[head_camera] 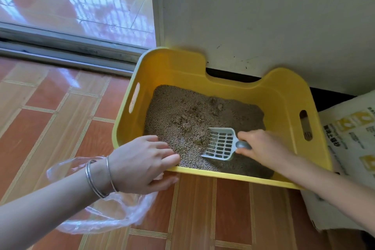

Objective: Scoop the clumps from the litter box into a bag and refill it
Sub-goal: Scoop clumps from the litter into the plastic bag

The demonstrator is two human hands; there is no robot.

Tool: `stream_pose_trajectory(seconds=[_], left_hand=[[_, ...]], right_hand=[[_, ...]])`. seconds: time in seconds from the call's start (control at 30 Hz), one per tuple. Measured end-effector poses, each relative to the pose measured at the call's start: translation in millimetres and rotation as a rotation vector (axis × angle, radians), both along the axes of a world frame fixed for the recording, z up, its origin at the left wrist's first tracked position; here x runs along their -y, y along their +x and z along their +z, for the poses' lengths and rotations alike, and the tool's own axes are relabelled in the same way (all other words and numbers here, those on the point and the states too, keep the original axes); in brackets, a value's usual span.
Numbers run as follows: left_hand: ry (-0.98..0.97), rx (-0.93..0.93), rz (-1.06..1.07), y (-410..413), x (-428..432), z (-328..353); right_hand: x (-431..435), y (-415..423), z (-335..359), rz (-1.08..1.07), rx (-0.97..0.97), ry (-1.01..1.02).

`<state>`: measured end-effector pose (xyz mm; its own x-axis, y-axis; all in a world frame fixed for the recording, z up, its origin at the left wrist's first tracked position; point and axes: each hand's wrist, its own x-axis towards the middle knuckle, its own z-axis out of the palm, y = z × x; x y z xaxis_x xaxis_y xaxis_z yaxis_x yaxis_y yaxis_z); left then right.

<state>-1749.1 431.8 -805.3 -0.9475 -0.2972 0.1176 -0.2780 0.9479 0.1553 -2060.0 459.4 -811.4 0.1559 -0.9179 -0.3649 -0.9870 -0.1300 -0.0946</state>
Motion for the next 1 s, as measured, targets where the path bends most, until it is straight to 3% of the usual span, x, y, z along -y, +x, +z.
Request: stream_pose_trajectory(seconds=[0.17,0.47,1.0], left_hand=[[0.031,0.006,-0.016,-2.3,0.0,0.7],[0.048,0.020,-0.014,-1.1,0.6,4.5],[0.046,0.059,-0.002,-0.1,0.7,5.8]], right_hand=[[20.9,18.0,-13.7,0.049,0.026,-0.001],[31.4,35.7,-46.8,-0.158,0.484,0.108],[31.5,9.6,-28.2,-0.187,0.608,-0.113]])
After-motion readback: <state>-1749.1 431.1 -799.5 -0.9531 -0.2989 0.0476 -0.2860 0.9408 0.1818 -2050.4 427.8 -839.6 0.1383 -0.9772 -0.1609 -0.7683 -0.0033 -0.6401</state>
